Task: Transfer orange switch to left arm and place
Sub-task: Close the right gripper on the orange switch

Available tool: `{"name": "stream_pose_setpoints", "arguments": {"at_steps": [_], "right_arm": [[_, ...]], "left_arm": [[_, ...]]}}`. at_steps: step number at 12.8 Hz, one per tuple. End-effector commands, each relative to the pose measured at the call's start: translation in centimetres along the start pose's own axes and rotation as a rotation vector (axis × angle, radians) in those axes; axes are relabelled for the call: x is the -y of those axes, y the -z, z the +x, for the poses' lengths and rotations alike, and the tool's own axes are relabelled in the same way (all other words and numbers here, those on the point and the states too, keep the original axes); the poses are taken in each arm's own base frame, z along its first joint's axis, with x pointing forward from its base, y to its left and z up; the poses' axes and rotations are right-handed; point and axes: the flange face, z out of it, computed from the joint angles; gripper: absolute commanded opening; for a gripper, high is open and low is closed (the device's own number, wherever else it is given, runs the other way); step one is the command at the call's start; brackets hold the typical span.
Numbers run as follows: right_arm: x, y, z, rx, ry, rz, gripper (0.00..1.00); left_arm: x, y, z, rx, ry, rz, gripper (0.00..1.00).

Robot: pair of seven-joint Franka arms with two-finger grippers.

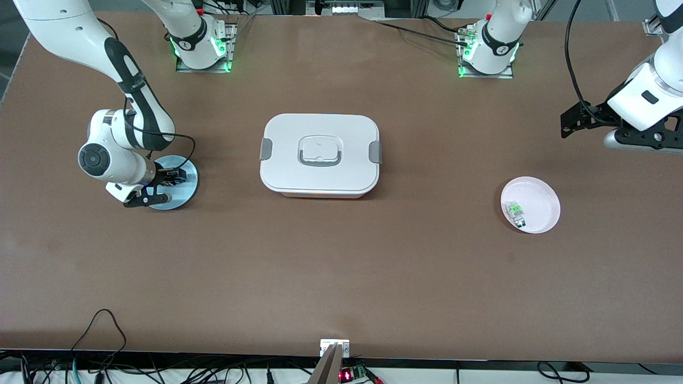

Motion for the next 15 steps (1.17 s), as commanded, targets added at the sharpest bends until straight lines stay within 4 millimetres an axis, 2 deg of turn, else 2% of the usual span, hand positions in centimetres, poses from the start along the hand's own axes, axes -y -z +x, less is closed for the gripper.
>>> {"name": "stream_pose_setpoints", "arguments": {"at_steps": [1,3,4,5,8,11,13,15], "right_arm": [[1.1,2.0,0.3,-0.029,0.057,-0.007,0.29],[1.4,4.2,0.5,-0.027,0.065,-0.005,0.29],[1.3,5.9,0.6,-0.018,0.06,-0.002,0.29],[2.0,8.0,1.0,-0.013,0.071,0.0,0.29],[2.0,14.0,1.2,-0.02,0.107,0.005,0.29],[3.0,20.4,1.0,-0.033,0.127,0.099,0.29],[3.5,23.6,1.0,-0.034,0.142,0.12,0.29],[5.2,26.8,1.0,-0.06,0.163,0.154,0.29]], "left_arm": [[-0.1,0.6,-0.3,0.0,-0.007,0.014,1.0],[-0.1,0.7,-0.3,-0.002,-0.007,0.014,1.0],[-0.1,0.6,-0.3,0.0,-0.007,0.014,1.0],[-0.1,0.6,-0.3,0.0,-0.006,0.014,1.0],[0.0,0.7,-0.3,-0.002,-0.001,0.014,1.0],[0.0,0.6,-0.3,0.001,0.002,0.014,1.0],[-0.1,0.2,-0.1,0.007,-0.002,0.013,1.0],[0.0,0.0,-0.1,0.019,-0.002,0.012,1.0]]}}
